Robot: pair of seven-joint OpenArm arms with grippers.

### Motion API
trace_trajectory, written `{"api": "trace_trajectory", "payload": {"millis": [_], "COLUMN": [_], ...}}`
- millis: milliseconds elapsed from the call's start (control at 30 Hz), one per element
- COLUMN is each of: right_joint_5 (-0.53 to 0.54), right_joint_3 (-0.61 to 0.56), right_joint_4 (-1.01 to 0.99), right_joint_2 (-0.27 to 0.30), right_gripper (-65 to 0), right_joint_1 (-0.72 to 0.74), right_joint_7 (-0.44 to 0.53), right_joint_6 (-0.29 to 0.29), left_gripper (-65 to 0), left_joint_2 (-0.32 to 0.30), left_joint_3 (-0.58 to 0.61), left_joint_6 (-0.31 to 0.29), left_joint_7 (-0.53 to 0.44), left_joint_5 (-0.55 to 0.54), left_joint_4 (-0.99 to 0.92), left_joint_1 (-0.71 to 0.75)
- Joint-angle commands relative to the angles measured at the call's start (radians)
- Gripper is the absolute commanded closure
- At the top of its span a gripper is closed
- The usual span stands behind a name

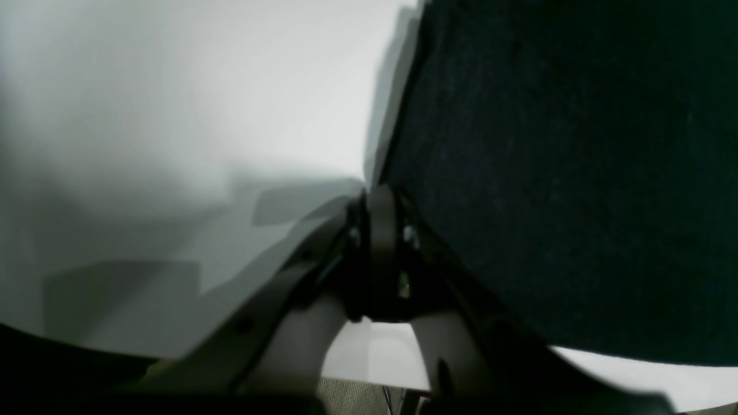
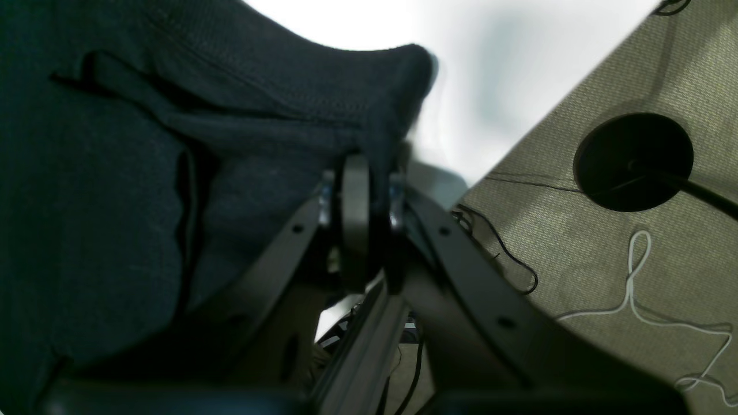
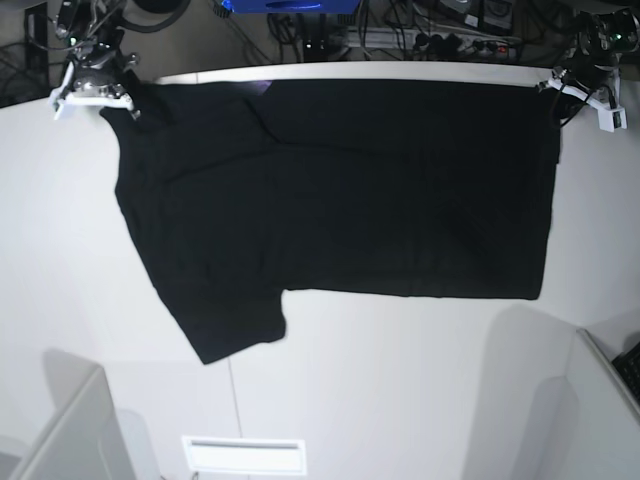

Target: Fold the T-shirt properly

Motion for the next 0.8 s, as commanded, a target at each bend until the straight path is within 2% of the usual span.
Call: {"api": "trace_trajectory", "payload": {"millis": [0,33,67,133,300,400,500,633,767], "right_joint_5": [-0.001,-0.001,-0.001,-0.004,-0.007,-0.009,-0.009,-0.010,-0.010], "right_joint_3": [0.006,0.008,0.008,0.033,0.079,0.077,0.074,-0.015,-0.144], "right_joint_4": [0.021,0.021,0.021,0.039,0.100,0.122,0.134,0.110,0.094], "right_joint_2": [0.010,0.010,0.010,0.008,0.008,0.011,0.022,0.113,0.197], "right_gripper": [-13.7,-19.4,-23.6,-28.8,-29.4,-29.6,-30.0,-30.0,-30.0], "right_joint_1": [-0.005,-0.005,-0.005,-0.005,-0.003,0.012,0.042,0.127,0.230], "right_joint_7": [0.016,0.017,0.019,0.019,0.014,0.014,0.016,0.014,0.017], "right_joint_6": [0.003,0.003,0.003,0.003,0.003,0.003,0.003,0.004,0.004], "left_gripper": [0.0,0.0,-3.1,-13.3,-39.5,-47.4,-48.7,-48.7,-48.4], "left_joint_2": [-0.006,-0.006,-0.006,-0.006,-0.005,-0.005,0.018,0.029,0.023], "left_joint_3": [-0.003,-0.003,-0.003,-0.003,-0.005,-0.018,-0.110,-0.255,-0.285], "left_joint_6": [0.008,0.008,0.008,0.008,0.008,0.008,0.008,0.008,0.008], "left_joint_7": [0.050,0.050,0.050,0.050,0.047,0.049,0.050,0.052,0.052], "left_joint_5": [0.038,0.038,0.038,0.038,0.037,0.037,0.037,0.037,0.042], "left_joint_4": [0.000,0.002,0.002,0.003,0.071,0.123,0.201,0.287,0.287], "left_joint_1": [0.015,0.016,0.016,0.032,0.062,0.061,0.059,0.058,0.035]}}
